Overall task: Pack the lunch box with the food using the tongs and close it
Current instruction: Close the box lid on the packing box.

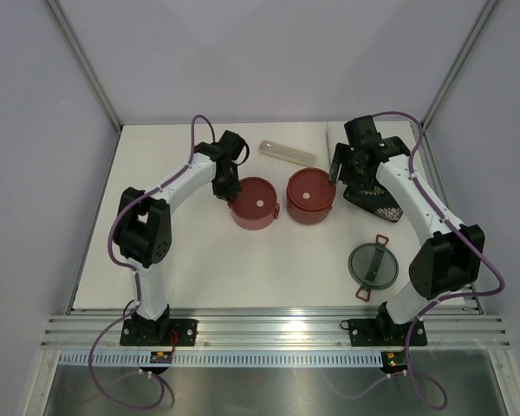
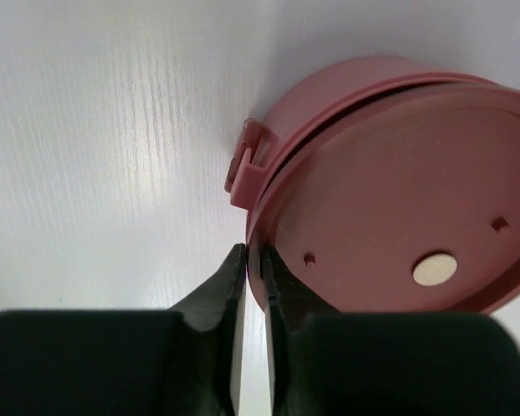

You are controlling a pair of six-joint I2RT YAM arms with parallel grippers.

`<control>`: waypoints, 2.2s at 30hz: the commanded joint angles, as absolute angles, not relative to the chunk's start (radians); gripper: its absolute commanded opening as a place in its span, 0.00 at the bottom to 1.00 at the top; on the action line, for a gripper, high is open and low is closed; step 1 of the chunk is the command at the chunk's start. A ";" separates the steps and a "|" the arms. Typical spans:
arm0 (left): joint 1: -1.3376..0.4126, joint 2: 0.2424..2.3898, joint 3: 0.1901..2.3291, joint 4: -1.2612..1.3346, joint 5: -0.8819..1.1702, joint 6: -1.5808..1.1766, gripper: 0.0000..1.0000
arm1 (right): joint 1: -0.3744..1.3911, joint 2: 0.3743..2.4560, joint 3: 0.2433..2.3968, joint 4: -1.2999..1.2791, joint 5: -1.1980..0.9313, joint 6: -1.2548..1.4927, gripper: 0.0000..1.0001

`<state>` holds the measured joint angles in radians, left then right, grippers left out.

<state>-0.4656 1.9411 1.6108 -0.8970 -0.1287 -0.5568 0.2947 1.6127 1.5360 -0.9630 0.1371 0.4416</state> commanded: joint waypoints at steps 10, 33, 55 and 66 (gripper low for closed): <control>-0.463 1.896 1.686 -0.920 -0.176 -0.551 0.48 | 0.302 1.597 1.557 -0.925 0.098 0.437 0.75; -0.502 1.968 1.687 -0.660 0.043 -0.511 0.04 | 0.423 2.034 1.815 -0.867 0.052 0.376 0.30; -0.505 1.922 1.600 -0.660 0.037 -0.503 0.03 | 0.425 2.005 1.971 -0.943 0.172 0.362 0.46; -0.506 1.902 1.582 -0.667 0.025 -0.499 0.03 | 0.423 2.186 2.120 -0.970 0.207 0.391 0.50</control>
